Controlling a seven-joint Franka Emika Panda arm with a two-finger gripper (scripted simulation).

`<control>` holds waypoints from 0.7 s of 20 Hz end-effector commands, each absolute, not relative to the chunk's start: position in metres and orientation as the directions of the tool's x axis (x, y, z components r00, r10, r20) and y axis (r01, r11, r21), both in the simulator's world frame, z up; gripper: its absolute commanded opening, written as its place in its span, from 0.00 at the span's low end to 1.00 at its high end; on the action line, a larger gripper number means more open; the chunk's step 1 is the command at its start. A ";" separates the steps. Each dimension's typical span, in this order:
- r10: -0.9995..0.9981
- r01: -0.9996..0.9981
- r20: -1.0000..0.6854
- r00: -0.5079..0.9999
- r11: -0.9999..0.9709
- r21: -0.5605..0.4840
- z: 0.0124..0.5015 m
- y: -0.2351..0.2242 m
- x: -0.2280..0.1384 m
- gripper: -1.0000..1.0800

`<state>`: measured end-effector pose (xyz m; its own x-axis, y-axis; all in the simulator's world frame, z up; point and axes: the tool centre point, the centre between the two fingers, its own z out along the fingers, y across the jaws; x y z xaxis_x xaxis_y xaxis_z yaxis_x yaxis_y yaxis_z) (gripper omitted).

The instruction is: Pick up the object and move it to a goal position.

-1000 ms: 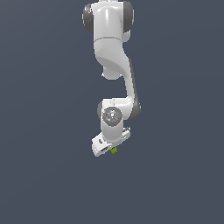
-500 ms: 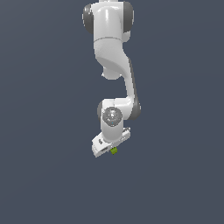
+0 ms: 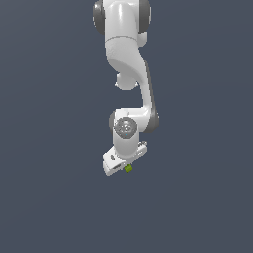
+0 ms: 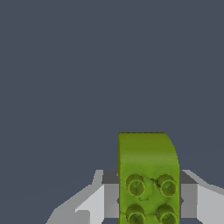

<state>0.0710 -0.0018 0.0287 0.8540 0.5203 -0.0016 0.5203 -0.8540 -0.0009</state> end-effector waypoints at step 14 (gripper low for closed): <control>0.521 0.521 -0.001 0.854 -0.854 0.000 0.166 -0.022 0.065 0.00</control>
